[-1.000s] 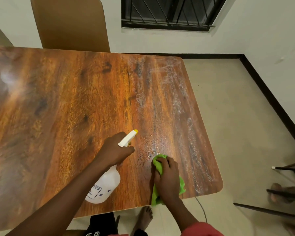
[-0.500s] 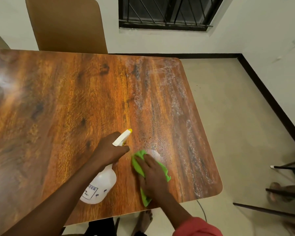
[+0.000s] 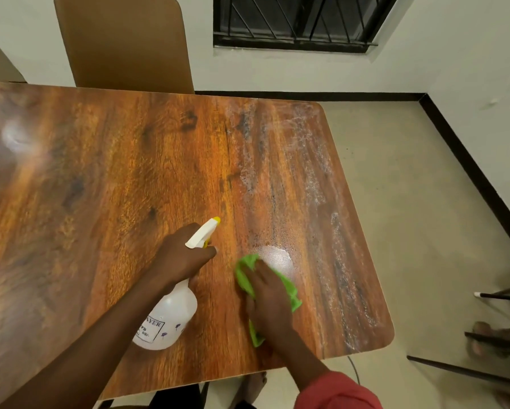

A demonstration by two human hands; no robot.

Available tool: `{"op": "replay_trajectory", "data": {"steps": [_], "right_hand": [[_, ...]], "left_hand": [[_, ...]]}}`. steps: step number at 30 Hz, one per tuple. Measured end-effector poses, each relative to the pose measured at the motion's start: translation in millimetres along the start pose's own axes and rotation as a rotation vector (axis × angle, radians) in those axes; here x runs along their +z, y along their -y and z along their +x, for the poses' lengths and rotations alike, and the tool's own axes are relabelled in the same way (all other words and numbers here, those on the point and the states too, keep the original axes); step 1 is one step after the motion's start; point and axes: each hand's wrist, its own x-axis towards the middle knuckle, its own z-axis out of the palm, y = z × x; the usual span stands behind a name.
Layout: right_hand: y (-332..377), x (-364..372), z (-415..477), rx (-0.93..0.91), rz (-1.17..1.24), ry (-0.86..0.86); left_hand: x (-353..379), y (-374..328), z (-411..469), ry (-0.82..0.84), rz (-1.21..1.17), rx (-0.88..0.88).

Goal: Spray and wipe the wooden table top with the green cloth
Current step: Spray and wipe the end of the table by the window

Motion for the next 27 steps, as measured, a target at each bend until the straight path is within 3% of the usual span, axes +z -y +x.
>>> {"op": "replay_trajectory", "data": {"steps": [4, 9, 12, 19, 24, 27], "right_hand": [[-5.2, -5.2, 32.7, 0.188, 0.06, -0.018], [26.4, 14.1, 24.6, -0.062, 0.081, 0.114], [3.4, 3.3, 12.1, -0.163, -0.011, 0.107], [-7.5, -9.4, 61.1, 0.097, 0.026, -0.019], [12.7, 5.7, 44.5, -0.131, 0.032, 0.105], [-5.8, -2.9, 46.5, -0.081, -0.036, 0.048]], "left_hand": [[-5.1, 3.3, 8.6, 0.009, -0.014, -0.005], [-7.5, 1.0, 15.3, -0.013, -0.025, 0.014], [-8.7, -0.4, 18.9, -0.003, -0.062, 0.007], [-15.9, 10.6, 32.0, 0.017, -0.081, 0.019], [-17.0, 9.0, 39.2, 0.036, -0.064, 0.013], [-18.3, 7.2, 43.4, 0.054, -0.069, 0.028]]}}
